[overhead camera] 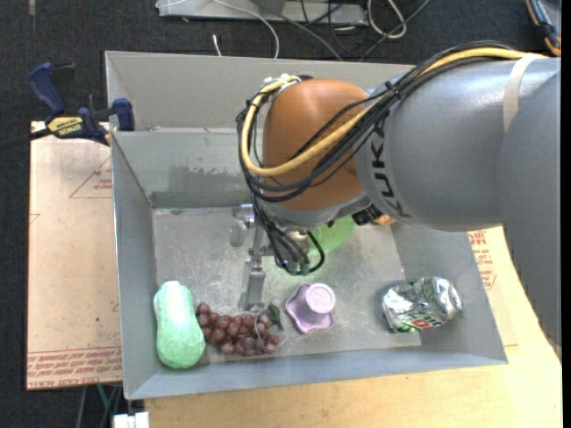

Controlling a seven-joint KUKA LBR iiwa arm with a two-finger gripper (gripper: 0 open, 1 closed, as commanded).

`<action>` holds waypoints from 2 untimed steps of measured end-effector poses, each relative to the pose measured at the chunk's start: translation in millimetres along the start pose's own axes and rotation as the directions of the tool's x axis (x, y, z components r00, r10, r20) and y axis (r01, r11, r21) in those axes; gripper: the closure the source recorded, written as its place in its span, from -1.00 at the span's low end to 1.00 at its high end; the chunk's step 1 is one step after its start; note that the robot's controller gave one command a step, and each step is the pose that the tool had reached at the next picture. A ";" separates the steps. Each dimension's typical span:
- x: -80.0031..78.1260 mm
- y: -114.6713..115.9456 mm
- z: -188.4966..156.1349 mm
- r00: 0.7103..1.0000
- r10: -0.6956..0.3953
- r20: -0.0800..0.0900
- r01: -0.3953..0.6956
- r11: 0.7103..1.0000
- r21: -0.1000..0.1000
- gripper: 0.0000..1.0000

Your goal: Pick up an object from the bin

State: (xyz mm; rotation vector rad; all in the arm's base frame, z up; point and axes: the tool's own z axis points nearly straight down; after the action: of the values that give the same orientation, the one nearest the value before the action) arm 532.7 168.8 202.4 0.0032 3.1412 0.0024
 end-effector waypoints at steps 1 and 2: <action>49.4 20.6 46.4 0.916 -0.402 -0.001 0.402 0.916 -0.001 -1.00; 32.2 -6.1 59.7 0.994 -0.114 0.002 0.114 0.994 -0.001 -1.00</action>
Offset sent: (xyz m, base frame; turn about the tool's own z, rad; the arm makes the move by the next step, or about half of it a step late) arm -0.0278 -0.0126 -0.0627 -0.0917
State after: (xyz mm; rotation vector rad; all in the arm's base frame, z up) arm 500.6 162.8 142.7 -0.1757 3.1343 0.0035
